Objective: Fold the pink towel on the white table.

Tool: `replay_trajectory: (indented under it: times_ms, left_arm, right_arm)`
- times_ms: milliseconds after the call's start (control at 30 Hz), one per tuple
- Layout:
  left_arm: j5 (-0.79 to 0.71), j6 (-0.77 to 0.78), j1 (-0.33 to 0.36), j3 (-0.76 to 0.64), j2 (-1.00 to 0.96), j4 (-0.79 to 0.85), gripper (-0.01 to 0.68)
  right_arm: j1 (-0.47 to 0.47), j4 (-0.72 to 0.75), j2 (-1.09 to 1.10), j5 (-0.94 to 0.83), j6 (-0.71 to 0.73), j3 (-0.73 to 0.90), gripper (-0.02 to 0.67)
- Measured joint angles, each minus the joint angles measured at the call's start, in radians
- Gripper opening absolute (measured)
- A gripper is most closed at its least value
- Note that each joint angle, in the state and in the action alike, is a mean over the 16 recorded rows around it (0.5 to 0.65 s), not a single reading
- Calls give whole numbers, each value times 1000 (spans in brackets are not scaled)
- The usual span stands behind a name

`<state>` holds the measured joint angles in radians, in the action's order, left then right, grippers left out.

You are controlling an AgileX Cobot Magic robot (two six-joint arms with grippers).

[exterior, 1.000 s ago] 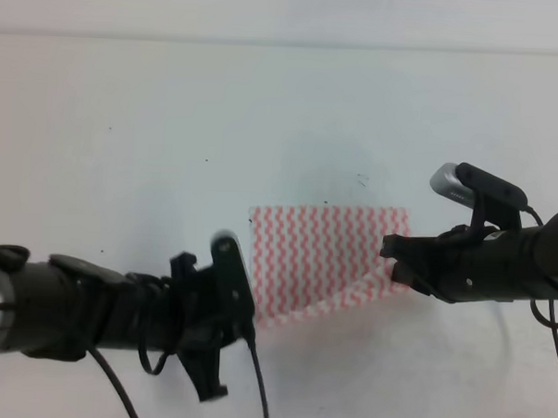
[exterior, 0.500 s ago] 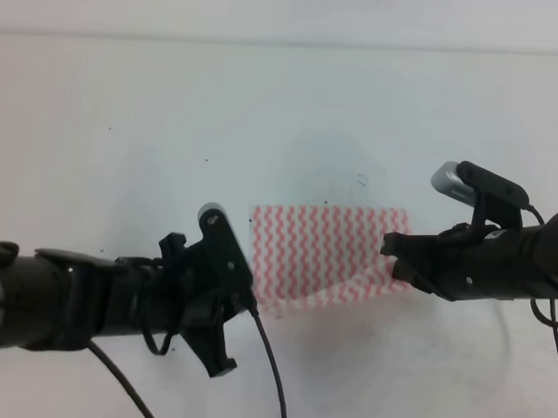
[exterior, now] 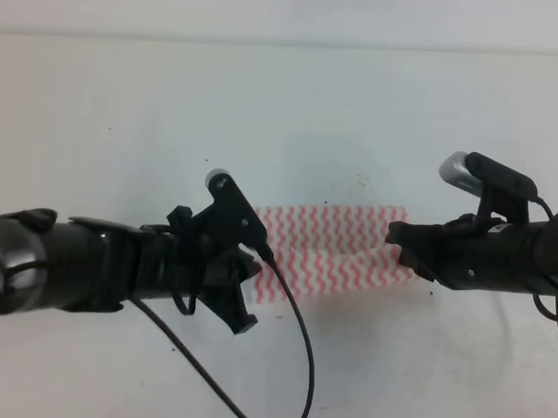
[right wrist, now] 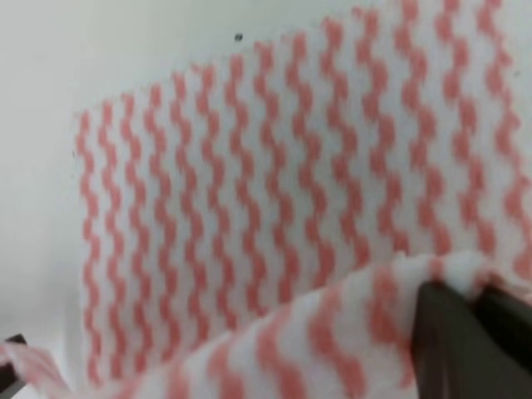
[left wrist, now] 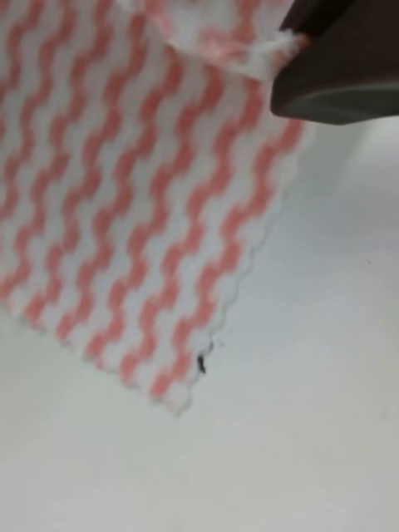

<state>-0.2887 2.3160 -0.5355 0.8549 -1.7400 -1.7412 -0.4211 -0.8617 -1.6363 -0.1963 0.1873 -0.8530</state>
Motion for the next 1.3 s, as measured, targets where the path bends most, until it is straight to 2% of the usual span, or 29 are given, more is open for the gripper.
replay_trajectory:
  times_ms: [700, 1300]
  left_arm:
    - [79, -17, 0, 72, -52, 15, -4]
    - [85, -18, 0, 89, -90, 10, -4]
  right_arm:
    - [12, 5, -78, 14, 0, -76, -16]
    - [26, 72, -131, 16, 0, -108, -16]
